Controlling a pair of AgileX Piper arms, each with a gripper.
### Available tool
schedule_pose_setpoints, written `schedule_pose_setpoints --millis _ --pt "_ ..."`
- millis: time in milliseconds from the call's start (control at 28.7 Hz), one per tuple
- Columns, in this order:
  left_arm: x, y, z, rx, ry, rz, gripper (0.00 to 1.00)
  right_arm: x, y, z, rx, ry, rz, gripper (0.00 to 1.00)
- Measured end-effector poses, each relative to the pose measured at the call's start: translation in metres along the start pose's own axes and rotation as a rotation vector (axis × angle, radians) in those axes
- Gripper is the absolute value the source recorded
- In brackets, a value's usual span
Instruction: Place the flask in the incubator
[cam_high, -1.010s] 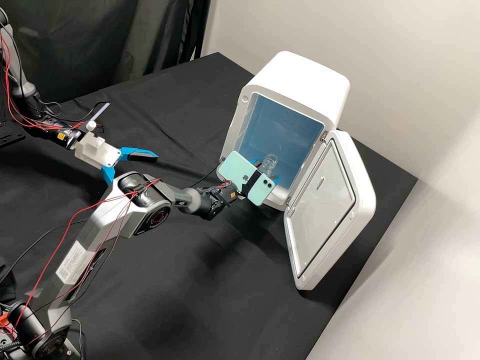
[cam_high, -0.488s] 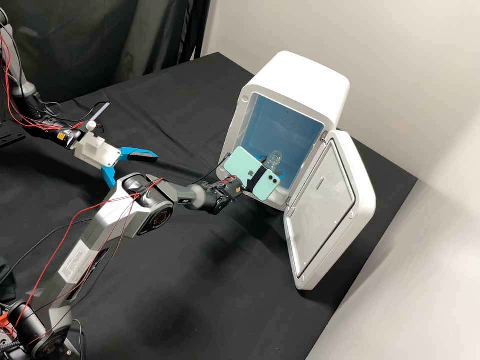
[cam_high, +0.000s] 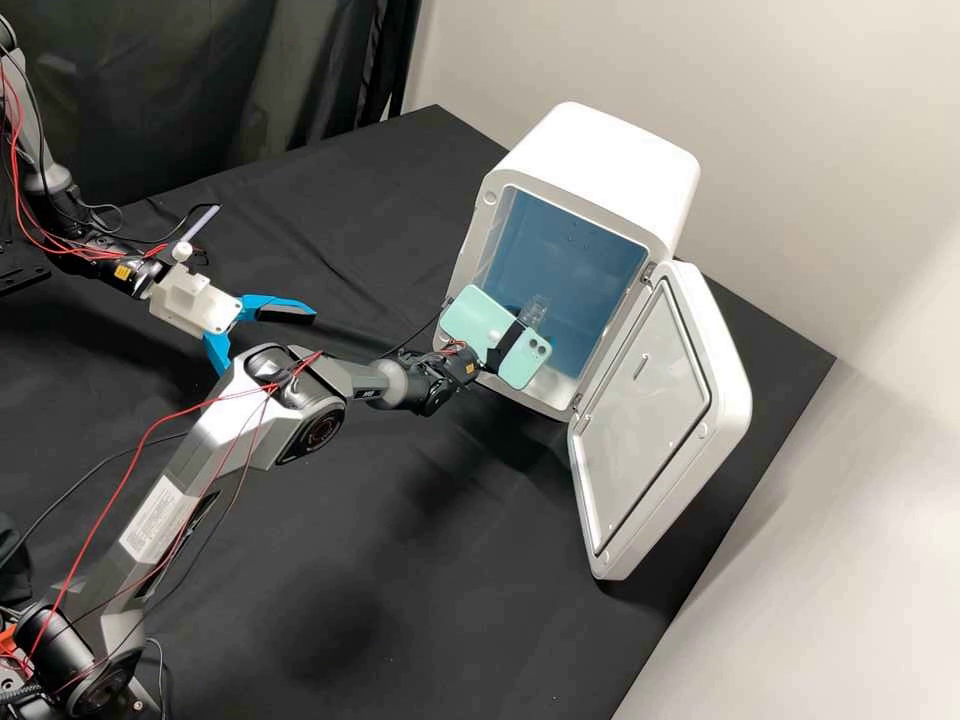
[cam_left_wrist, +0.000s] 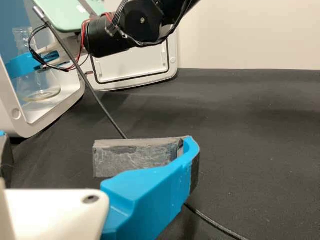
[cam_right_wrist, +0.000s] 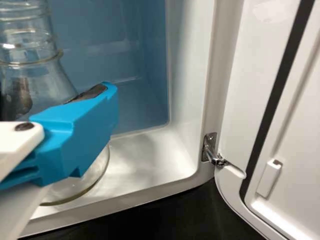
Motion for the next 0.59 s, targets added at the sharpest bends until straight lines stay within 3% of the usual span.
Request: schedule_pose_setpoints --millis 314,592 --pt "0.0 0.0 0.0 0.0 0.0 0.0 1.0 0.01 -0.002 0.002 0.0 -0.022 -0.018 0.0" --pt "0.0 0.0 0.0 0.0 0.0 0.0 1.0 0.017 0.009 -0.004 0.0 0.001 0.011 0.0"
